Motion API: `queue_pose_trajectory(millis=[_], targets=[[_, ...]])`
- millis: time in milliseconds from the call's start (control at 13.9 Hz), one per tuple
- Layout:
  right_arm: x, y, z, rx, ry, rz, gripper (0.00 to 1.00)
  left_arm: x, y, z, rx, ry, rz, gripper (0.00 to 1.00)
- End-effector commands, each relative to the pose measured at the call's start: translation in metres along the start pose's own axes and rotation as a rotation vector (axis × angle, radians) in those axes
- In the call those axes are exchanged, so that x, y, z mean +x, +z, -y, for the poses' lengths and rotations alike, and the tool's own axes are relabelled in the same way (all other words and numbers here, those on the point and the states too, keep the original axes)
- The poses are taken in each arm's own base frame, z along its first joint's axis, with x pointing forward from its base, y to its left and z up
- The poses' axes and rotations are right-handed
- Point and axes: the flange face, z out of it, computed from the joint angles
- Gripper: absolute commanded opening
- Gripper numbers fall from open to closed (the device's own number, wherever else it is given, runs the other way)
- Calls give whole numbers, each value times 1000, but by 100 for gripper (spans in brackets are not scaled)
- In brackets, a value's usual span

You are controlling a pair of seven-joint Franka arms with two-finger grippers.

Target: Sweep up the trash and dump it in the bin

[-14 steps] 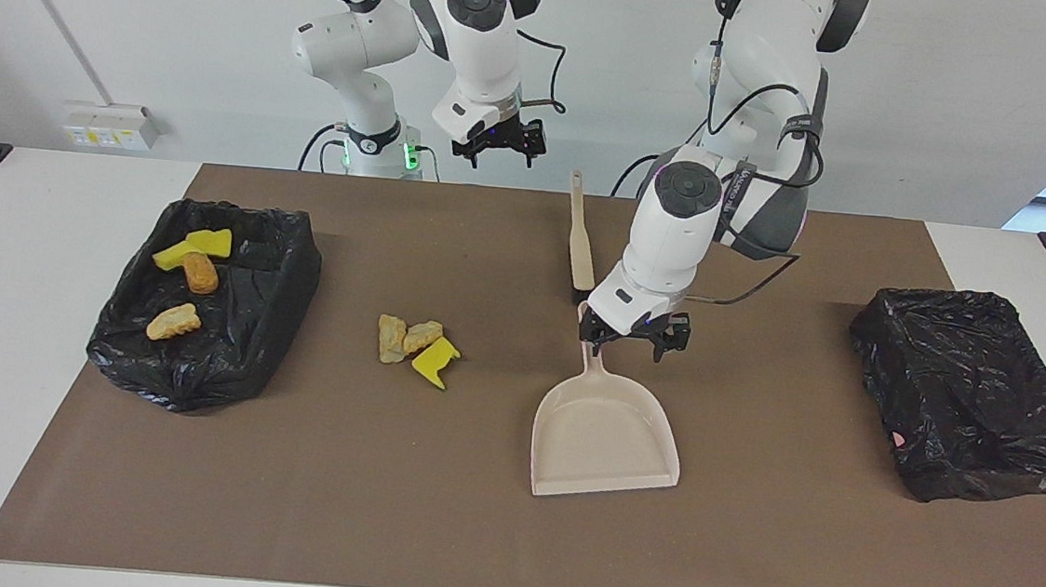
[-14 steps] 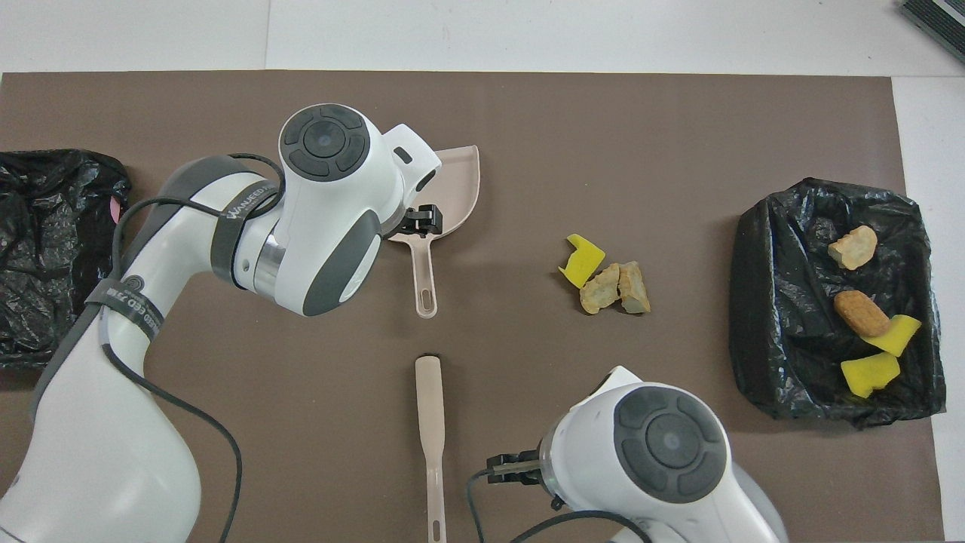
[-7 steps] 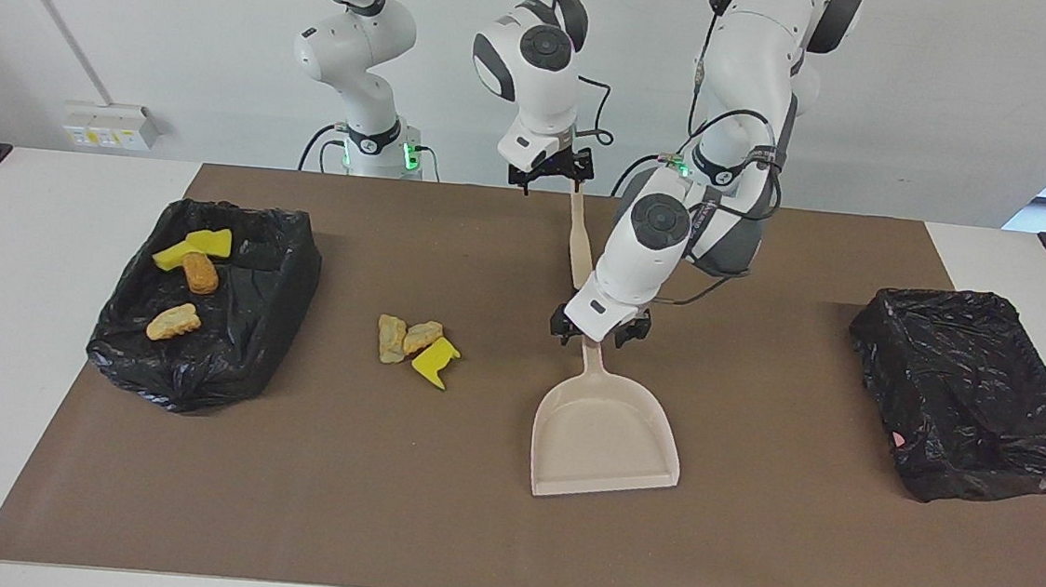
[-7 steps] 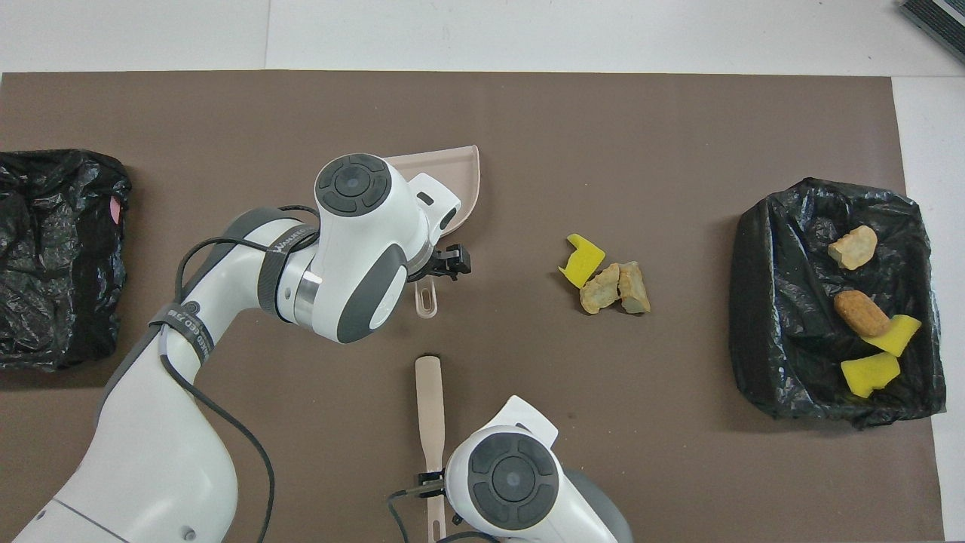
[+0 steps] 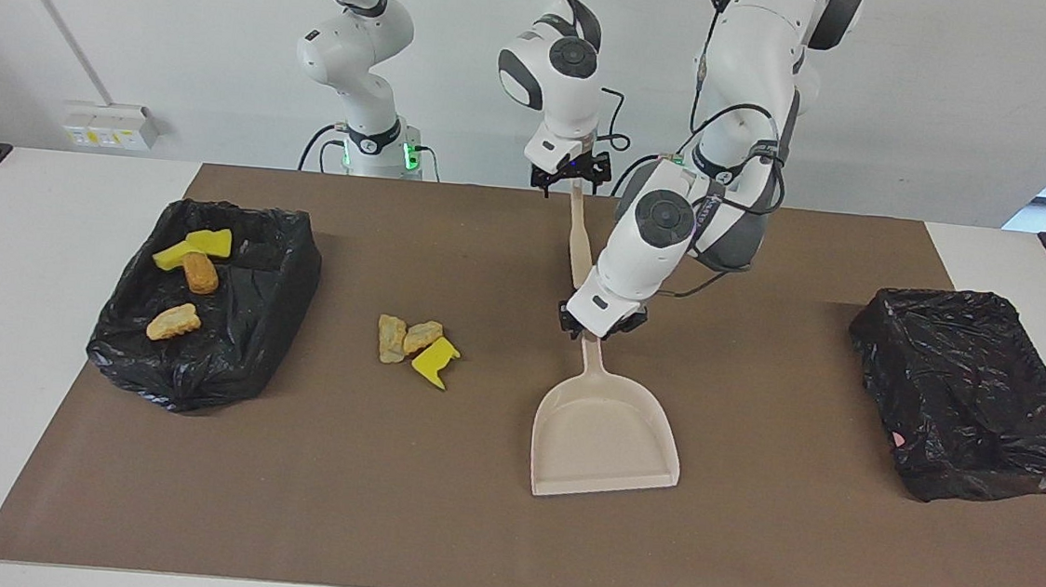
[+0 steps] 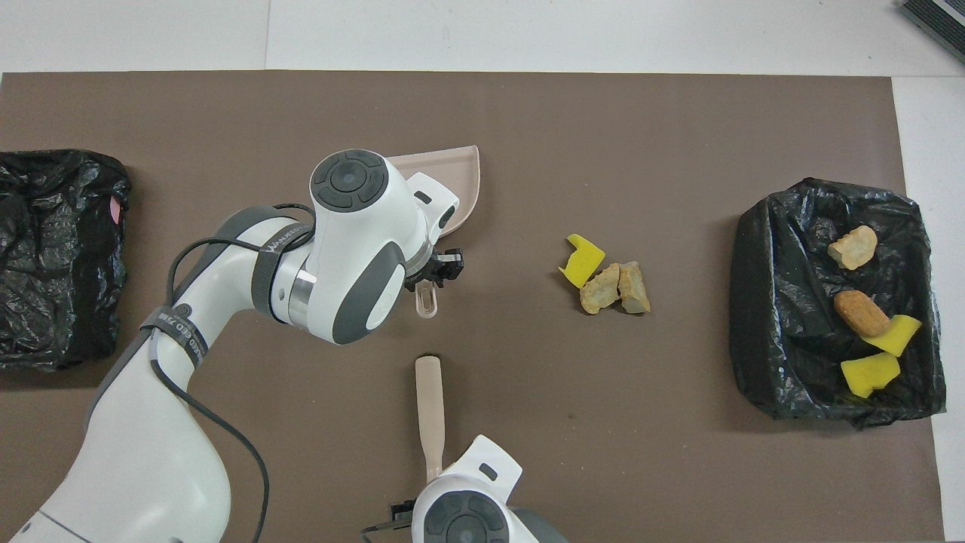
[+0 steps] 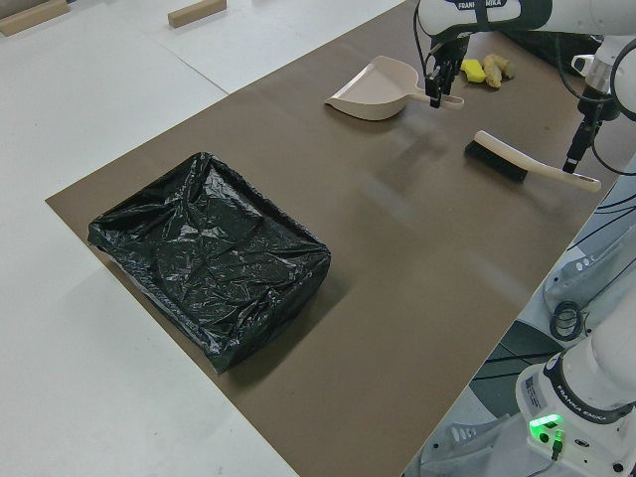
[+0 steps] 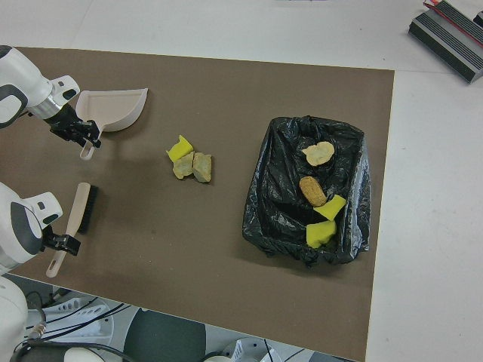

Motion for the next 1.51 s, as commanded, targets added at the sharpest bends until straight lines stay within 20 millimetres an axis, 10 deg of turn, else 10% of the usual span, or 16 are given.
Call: queue_pose_trajectory(millis=[0,360,1008,1440], targets=[[-7,8,0,23,54,-10,100,-3,-5,-1,2,-39,-7,0],[-33,33,3,-2,64,-2,100,27,-50,33,-29,1,-66,0],[-13,31,18,25,79,-18,98,110,-93,168,64,553,-61,0],[-6,26,15,22,71,-30,30,129,-100,224,183,1052,-31,0]])
